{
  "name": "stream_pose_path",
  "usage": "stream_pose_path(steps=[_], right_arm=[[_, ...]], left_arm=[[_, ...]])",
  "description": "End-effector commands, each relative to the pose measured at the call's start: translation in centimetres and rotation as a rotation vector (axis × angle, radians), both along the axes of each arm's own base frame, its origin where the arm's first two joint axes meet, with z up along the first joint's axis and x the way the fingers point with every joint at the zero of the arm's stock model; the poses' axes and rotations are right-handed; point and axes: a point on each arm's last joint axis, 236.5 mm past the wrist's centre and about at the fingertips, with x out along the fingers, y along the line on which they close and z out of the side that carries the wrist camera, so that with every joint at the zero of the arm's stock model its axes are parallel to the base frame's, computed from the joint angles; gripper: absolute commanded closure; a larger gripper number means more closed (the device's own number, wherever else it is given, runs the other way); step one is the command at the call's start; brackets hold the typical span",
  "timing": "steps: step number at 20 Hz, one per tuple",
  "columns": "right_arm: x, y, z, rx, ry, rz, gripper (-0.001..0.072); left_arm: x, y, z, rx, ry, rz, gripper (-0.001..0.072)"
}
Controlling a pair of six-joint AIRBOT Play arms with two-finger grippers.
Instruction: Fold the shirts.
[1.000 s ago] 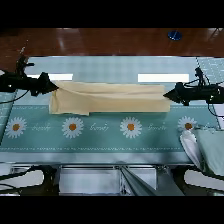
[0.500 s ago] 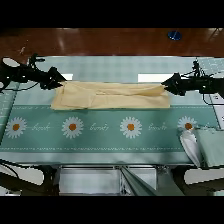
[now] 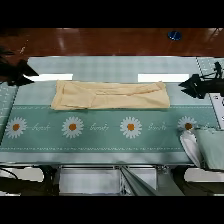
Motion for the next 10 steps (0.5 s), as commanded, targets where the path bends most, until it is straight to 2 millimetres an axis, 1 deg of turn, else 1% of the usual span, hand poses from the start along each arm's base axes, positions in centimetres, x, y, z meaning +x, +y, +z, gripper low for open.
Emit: stream_pose_path(steps=[1, 2, 3, 4, 5, 7, 9, 10], right_arm=[[-2.8, -1.4, -2.4, -0.041, 0.074, -0.100, 0.0294], [-2.7, -0.2, -3.3, -0.004, 0.076, -0.126, 0.0294], [-2.4, 1.2, -4.0, 0.025, 0.067, -0.128, 0.0294], [-2.0, 2.5, -4.3, 0.042, 0.057, -0.103, 0.0294], [-1.6, 3.7, -4.7, 0.056, 0.056, -0.084, 0.0294], [-1.1, 5.1, -5.9, 0.065, 0.070, -0.071, 0.0294], [-0.8, 6.3, -7.1, 0.091, 0.098, -0.053, 0.0294], [-0.7, 6.8, -7.6, 0.100, 0.113, -0.039, 0.0294]], left_arm=[[-0.3, 3.0, 6.2, 0.143, -0.225, 0.129, 0.0199], [-0.8, 1.4, 7.3, 0.167, -0.280, 0.113, 0.0199], [-1.6, -0.5, 7.7, 0.181, -0.312, 0.081, 0.0199], [-2.6, -3.0, 7.6, 0.185, -0.330, 0.034, 0.0199], [-3.6, -5.3, 7.2, 0.179, -0.333, -0.009, 0.0199], [-5.5, -9.7, 5.8, 0.157, -0.316, -0.101, 0.0199], [-6.5, -13.3, 4.6, 0.136, -0.294, -0.190, 0.0199], [-6.6, -14.7, 4.3, 0.131, -0.295, -0.223, 0.0199]])
